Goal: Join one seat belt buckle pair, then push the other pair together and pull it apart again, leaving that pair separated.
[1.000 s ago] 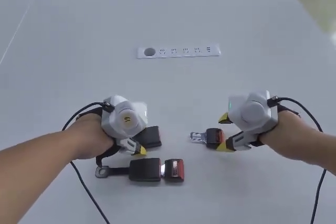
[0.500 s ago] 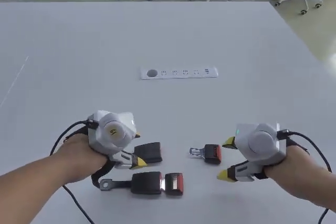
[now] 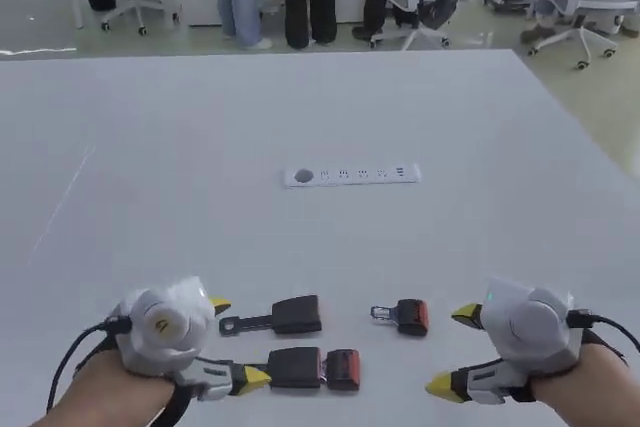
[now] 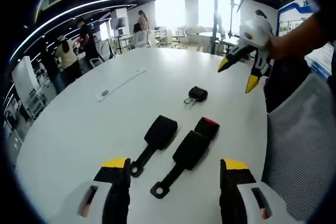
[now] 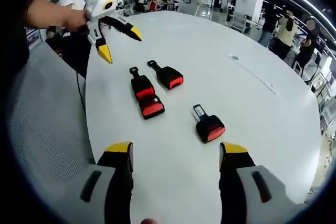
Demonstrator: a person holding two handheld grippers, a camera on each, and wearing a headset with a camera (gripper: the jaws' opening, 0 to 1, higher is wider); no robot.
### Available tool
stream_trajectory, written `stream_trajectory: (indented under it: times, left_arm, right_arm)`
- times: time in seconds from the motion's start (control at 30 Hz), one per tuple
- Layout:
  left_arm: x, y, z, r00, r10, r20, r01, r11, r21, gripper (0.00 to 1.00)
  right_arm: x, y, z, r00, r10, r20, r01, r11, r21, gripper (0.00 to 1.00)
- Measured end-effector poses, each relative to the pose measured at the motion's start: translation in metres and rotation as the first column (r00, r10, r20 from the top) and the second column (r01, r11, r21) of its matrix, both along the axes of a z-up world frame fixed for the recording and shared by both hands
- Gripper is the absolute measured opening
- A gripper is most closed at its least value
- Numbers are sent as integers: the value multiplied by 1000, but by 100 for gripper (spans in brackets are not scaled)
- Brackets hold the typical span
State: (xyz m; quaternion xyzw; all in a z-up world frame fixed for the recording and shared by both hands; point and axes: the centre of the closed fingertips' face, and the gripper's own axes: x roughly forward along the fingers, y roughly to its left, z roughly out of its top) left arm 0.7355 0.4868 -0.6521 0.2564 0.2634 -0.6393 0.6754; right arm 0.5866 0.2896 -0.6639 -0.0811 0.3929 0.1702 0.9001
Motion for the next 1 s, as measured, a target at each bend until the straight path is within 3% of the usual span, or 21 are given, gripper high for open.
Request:
stream_trajectory:
  times: [0.1,0.2,0.23,0.3,0.37,0.53,0.63,0.83,1.0]
  left_arm:
    - [-2,17,1,997,76,-16,-76,997,-22,78]
    - [-6,28,2,985,150,-87,-155,987,-53,85]
    - [-6,30,2,984,156,-91,-162,985,-56,87]
    - [-2,40,-2,985,161,-56,-163,986,-35,90]
    - [0,44,-2,985,168,-49,-170,985,-32,93]
    - [-2,52,-4,981,184,-65,-186,982,-29,100]
    - [-4,56,-4,980,188,-59,-190,981,-30,100]
    - [-8,59,-3,979,194,-66,-197,980,-35,100]
    - [-11,60,-3,984,173,-45,-175,984,-33,100]
  right_arm:
    - [-5,5,3,1000,-15,17,15,1000,10,66]
    - [-10,9,6,999,-35,35,34,999,20,70]
    - [-10,9,6,998,-40,40,39,999,24,72]
    - [-11,10,3,996,-66,66,64,997,36,78]
    - [-13,10,-2,995,-77,62,75,997,33,83]
    - [-20,10,-2,992,-108,60,105,994,42,86]
    - [-17,11,4,983,-155,102,149,986,69,99]
    - [-20,15,5,981,-161,110,154,986,65,99]
    - [-22,14,7,978,-179,108,172,982,73,99]
